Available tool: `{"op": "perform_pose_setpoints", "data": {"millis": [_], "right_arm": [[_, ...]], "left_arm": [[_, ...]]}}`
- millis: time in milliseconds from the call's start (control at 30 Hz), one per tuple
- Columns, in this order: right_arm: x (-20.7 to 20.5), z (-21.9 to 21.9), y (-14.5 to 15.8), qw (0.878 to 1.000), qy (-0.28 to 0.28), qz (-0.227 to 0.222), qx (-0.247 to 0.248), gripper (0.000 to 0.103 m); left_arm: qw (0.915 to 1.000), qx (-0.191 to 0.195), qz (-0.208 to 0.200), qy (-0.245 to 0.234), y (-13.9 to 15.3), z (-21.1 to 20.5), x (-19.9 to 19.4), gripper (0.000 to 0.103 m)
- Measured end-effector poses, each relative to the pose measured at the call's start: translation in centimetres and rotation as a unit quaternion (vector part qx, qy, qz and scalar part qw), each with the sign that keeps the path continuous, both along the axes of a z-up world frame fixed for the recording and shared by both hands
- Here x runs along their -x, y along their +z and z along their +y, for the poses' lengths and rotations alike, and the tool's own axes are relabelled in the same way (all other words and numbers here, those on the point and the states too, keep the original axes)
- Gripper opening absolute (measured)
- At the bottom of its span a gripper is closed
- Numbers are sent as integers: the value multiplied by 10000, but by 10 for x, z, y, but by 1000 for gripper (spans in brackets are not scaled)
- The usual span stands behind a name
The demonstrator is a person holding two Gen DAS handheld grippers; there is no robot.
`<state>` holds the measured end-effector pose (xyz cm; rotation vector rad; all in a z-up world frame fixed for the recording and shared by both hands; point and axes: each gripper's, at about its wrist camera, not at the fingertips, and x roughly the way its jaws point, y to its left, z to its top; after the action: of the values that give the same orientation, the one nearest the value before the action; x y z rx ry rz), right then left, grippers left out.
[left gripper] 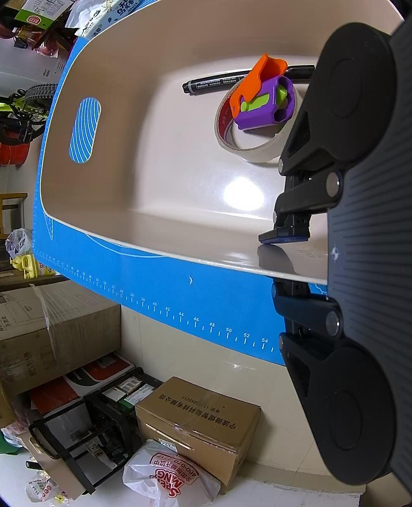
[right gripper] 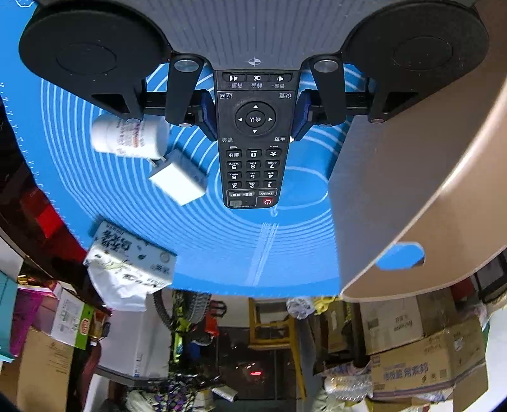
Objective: Organize rigid objects
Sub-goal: 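Carry the black remote into the beige bin and open the right gripper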
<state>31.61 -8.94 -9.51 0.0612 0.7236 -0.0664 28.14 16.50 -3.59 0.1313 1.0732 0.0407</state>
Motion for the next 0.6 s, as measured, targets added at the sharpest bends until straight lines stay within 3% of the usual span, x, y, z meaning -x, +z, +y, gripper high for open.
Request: {"op": "perform_pose_setpoints", "data": {"millis": [600], "right_arm": [[16, -11, 57, 9959, -130, -856, -251, 54]], "left_arm": [[10000, -8, -3, 10, -1, 0, 0, 15]]}}
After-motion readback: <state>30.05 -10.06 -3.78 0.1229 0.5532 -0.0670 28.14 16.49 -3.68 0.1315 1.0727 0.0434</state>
